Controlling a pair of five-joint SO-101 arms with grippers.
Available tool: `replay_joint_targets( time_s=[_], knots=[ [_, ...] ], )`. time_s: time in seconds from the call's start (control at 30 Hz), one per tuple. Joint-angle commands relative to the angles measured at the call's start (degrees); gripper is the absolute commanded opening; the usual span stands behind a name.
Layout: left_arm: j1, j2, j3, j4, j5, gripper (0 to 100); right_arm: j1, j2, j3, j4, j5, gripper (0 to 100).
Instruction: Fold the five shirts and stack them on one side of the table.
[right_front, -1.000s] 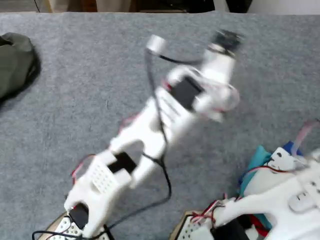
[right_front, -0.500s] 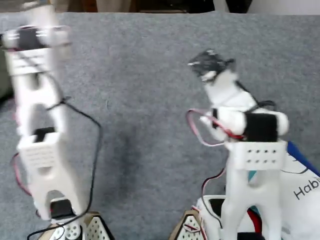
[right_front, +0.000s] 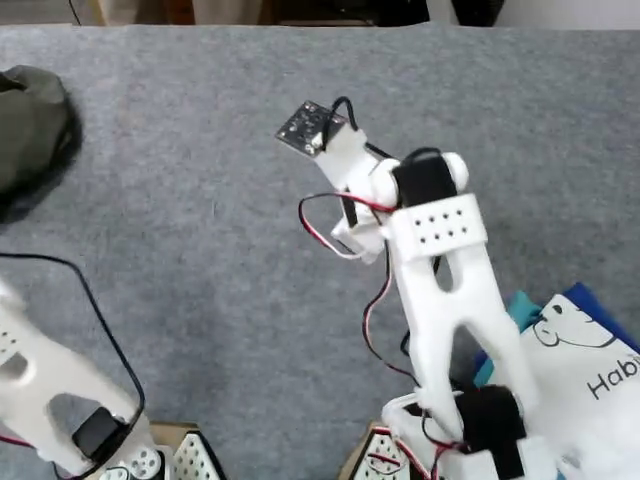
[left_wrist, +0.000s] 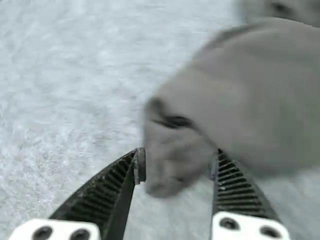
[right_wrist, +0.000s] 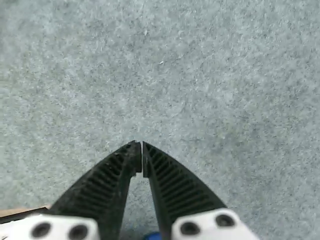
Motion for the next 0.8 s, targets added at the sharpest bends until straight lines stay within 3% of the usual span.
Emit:
replay_joint_targets(
  time_s=[0.0,0.23,0.33,0.5,0.63,0.77],
  knots=[
    [-3.34,4.18,-0.7,-4.31,1.67,22,-0.66,1.89,-4.79,0.26,0.18,0.5],
    [-1.49,15.34,-0.7,-5.54,1.85,8,-0.66,4.88,-4.97,0.0,0.18,0.5],
    [1.67,14.02,-2.9,1.32,2.02,2,-0.66,4.97,-4.88,0.09,-0.09,0.5],
    [11.96,9.63,-16.62,18.55,9.14,2,-0.66,5.05,-5.05,-0.09,-0.35,0.5],
    [21.27,8.48,-21.36,19.34,13.45,2,-0.13,5.14,-4.44,-2.99,-2.02,0.5],
    [31.12,7.69,-18.99,19.34,14.95,2,4.88,5.14,-2.51,-6.15,-1.76,0.5]
  ],
)
